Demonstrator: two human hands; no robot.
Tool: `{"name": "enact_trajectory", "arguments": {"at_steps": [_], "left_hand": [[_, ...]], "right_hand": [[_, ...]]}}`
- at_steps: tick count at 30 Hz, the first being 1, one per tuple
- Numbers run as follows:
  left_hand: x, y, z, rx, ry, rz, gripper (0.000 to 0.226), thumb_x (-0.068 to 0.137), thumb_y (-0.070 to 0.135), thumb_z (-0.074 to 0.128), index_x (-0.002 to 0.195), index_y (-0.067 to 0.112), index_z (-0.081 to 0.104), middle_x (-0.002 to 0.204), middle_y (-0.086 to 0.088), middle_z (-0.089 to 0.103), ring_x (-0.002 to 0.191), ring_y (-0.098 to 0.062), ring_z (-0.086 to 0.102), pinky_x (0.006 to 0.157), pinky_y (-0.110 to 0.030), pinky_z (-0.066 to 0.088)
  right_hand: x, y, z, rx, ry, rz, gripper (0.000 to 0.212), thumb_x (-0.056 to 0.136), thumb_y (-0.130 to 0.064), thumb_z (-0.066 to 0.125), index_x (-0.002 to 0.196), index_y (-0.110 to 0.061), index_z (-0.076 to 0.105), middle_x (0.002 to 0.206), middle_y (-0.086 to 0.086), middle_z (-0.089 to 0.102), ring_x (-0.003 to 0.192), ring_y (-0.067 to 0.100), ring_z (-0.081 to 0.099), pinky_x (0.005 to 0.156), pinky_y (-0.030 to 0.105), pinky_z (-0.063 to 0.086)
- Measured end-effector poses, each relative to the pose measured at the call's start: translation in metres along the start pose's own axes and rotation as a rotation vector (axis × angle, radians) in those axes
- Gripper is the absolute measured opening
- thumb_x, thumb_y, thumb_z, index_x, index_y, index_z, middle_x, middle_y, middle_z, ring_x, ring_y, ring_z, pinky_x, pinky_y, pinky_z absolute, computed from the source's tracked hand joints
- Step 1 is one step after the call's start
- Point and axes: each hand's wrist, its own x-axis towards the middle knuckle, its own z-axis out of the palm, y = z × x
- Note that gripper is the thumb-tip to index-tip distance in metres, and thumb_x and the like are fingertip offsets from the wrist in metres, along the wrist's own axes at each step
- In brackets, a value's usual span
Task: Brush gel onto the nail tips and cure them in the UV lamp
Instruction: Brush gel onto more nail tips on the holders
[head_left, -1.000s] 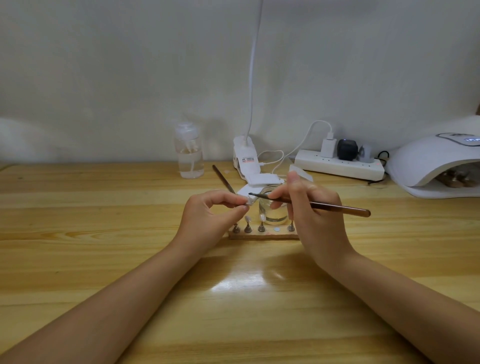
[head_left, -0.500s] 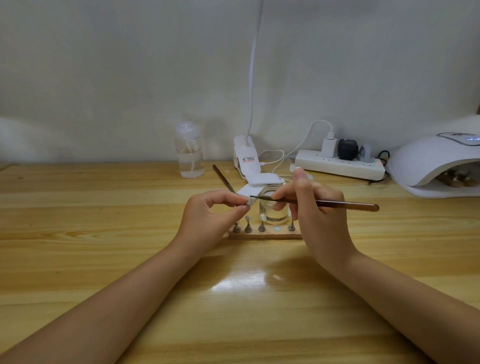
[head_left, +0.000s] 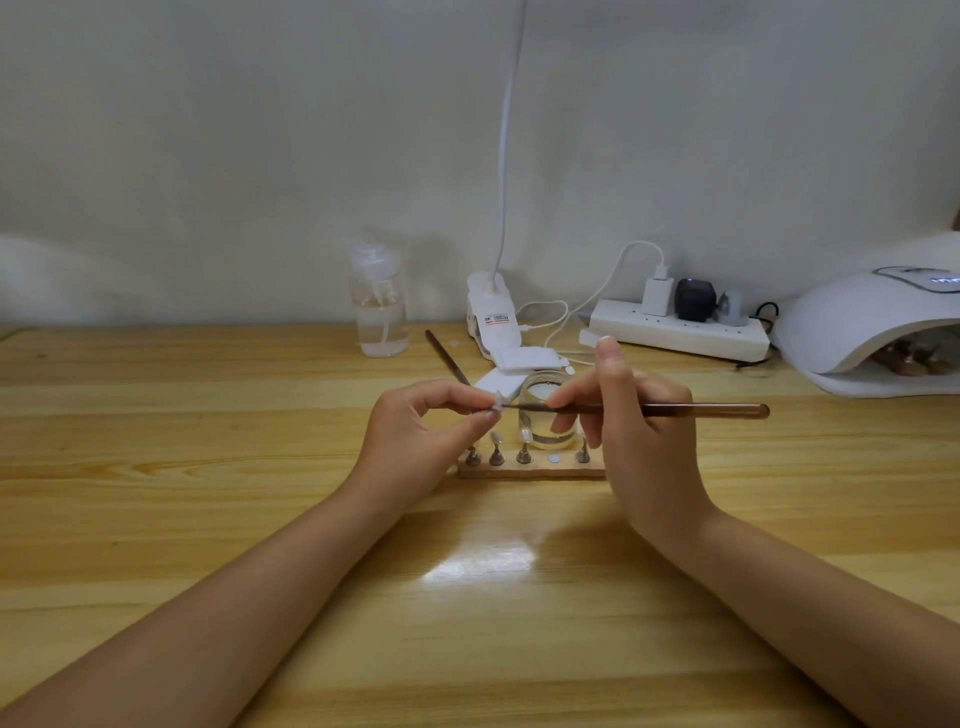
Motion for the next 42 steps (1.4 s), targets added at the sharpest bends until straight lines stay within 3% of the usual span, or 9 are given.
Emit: {"name": "enact_trajectory", "arguments": {"at_steps": [5,13,18,22,32,38,42], "left_hand": [[-0.0008,0.0002,-0.0005,-0.005,-0.006,0.002,0.017,0.073,0.008,0.073,0.073,0.025,0.069,0.078,0.007,0.069,0.079,0.000,0.062,0.070,-0.002,0.041],[0.0000,-0.0013,-0.0006,-0.002,0.009,-0.004,0.017,0.074,0.008,0.072,0.074,0.024,0.069,0.078,0.007,0.069,0.078,0.003,0.062,0.068,-0.001,0.041],[0.0001,-0.0011,-0.0003,-0.004,0.009,-0.006,0.015,0.074,0.008,0.072,0.075,0.023,0.070,0.078,0.005,0.069,0.078,0.001,0.062,0.067,-0.002,0.042],[0.0005,-0.0011,-0.0005,-0.007,0.011,-0.008,0.016,0.074,0.009,0.072,0.074,0.025,0.070,0.078,0.006,0.069,0.078,0.000,0.062,0.066,-0.003,0.043],[0.0007,-0.0030,-0.0006,-0.026,0.049,-0.045,0.018,0.072,0.010,0.074,0.077,0.027,0.070,0.076,0.012,0.071,0.076,0.003,0.064,0.062,-0.008,0.047],[-0.0005,0.0005,-0.0001,-0.040,0.068,-0.047,0.018,0.075,0.011,0.072,0.072,0.029,0.070,0.071,0.020,0.069,0.067,0.006,0.062,0.058,-0.004,0.043],[-0.0011,0.0020,0.0005,-0.043,0.061,-0.041,0.020,0.076,0.010,0.071,0.072,0.029,0.070,0.072,0.019,0.069,0.073,0.006,0.062,0.059,-0.003,0.043]], "right_hand": [[-0.0002,0.0000,0.0017,-0.023,-0.028,0.012,0.040,0.086,-0.034,0.042,0.069,-0.011,0.069,0.056,-0.002,0.063,0.051,-0.002,0.055,0.055,0.009,0.040],[-0.0019,-0.0014,0.0019,0.014,-0.016,0.037,0.047,0.085,-0.037,0.041,0.054,-0.012,0.066,0.048,0.010,0.060,0.044,0.005,0.054,0.054,0.010,0.040],[0.0000,0.0009,0.0013,-0.017,0.011,-0.011,0.041,0.093,-0.024,0.042,0.065,-0.010,0.068,0.053,-0.003,0.062,0.049,-0.001,0.054,0.057,0.008,0.040],[-0.0009,0.0010,0.0039,-0.022,-0.007,0.013,0.038,0.086,-0.035,0.043,0.069,-0.014,0.069,0.055,-0.005,0.063,0.051,-0.002,0.056,0.053,0.008,0.039],[-0.0032,0.0001,0.0024,0.013,-0.024,0.024,0.046,0.085,-0.039,0.040,0.057,-0.013,0.067,0.049,0.005,0.061,0.045,0.004,0.054,0.055,0.008,0.040],[0.0003,0.0010,-0.0009,0.017,0.029,-0.027,0.042,0.095,-0.018,0.041,0.062,-0.011,0.066,0.050,-0.004,0.061,0.047,-0.001,0.054,0.054,0.007,0.039],[0.0010,0.0017,-0.0016,-0.008,0.018,-0.048,0.038,0.095,-0.016,0.043,0.064,-0.015,0.067,0.052,-0.007,0.063,0.050,-0.002,0.055,0.058,0.008,0.041]]}}
